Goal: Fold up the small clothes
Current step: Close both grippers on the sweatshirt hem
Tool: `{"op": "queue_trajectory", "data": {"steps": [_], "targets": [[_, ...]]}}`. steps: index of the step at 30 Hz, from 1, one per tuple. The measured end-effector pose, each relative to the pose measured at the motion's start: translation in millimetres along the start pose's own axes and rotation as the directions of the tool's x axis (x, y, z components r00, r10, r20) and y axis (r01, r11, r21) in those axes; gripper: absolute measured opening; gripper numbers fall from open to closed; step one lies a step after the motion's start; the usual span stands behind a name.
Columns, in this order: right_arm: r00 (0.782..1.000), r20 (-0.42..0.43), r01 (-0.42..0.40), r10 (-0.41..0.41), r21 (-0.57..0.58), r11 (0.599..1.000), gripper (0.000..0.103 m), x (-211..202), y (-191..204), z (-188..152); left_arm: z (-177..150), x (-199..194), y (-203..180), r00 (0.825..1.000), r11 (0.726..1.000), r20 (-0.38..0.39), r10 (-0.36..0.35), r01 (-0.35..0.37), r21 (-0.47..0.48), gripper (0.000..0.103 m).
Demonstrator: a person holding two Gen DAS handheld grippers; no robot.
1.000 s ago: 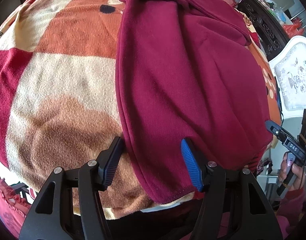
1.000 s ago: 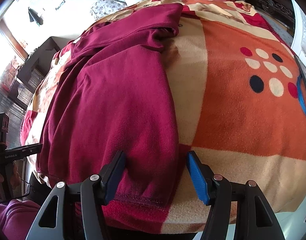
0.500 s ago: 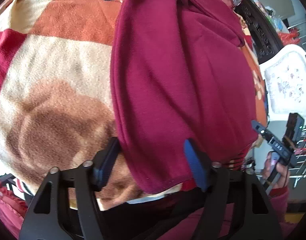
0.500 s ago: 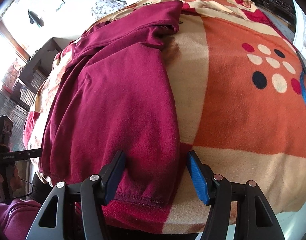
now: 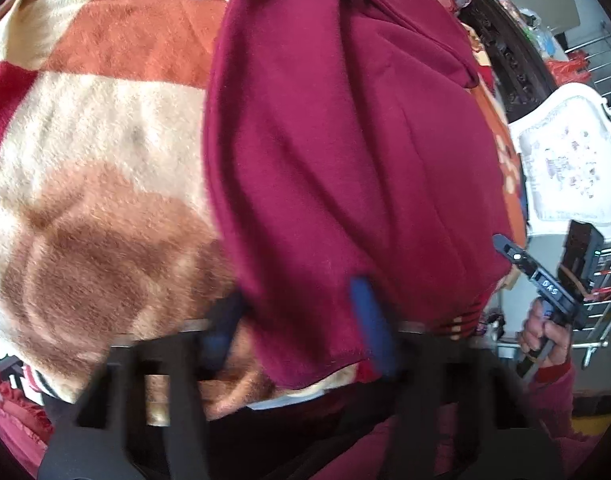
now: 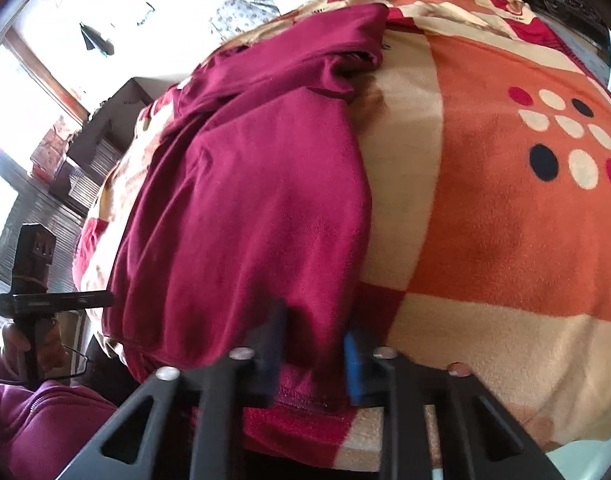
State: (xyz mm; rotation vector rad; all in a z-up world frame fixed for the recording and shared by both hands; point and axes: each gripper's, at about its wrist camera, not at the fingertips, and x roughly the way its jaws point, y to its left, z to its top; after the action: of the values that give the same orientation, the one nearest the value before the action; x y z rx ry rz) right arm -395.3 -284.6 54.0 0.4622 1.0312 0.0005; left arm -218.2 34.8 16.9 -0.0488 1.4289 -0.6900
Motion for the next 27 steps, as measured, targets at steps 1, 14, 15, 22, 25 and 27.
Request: {"op": "queue_trajectory", "data": {"steps": [1, 14, 15, 22, 25, 27], "targets": [[1.0, 0.004, -0.006, 0.006, -0.005, 1.0, 0.01, -1.5, 2.2, 0.4, 0.2, 0.3, 2.1, 1.0, 1.0, -0.008, -0.001, 0.001, -0.006, 0.006], [0.995, -0.024, -0.096, 0.096, 0.002, 0.995, 0.008, -24.4, 19.2, -6.7, -5.5, -40.6, 31.9, 0.999, 0.999, 0.008, -0.04, 0.04, 0.011, 0.006], [0.994, -0.019, -0.105, 0.105, 0.014, 0.994, 0.008, -25.8, 16.3, -5.5, -4.8, -41.7, 32.5, 0.999, 0.999, 0.008, -0.045, 0.045, 0.002, 0.006], [0.97, 0.122, -0.213, 0.211, 0.004, 0.977, 0.008, -49.7, 18.0, 60.3, 42.1, -82.7, 24.1, 0.985, 0.993, 0.132, -0.11, 0.104, 0.051, 0.006], [0.957, 0.19, -0.221, 0.222, -0.024, 0.975, 0.008, -47.5, 19.3, 109.5, 87.0, -94.9, 18.0, 0.969, 0.99, 0.209, -0.135, 0.124, 0.065, 0.006], [0.953, 0.225, -0.202, 0.205, -0.034, 0.979, 0.008, -38.3, 19.4, 144.8, 116.8, -97.8, 13.5, 0.955, 0.989, 0.26, -0.141, 0.126, 0.075, 0.006]]}}
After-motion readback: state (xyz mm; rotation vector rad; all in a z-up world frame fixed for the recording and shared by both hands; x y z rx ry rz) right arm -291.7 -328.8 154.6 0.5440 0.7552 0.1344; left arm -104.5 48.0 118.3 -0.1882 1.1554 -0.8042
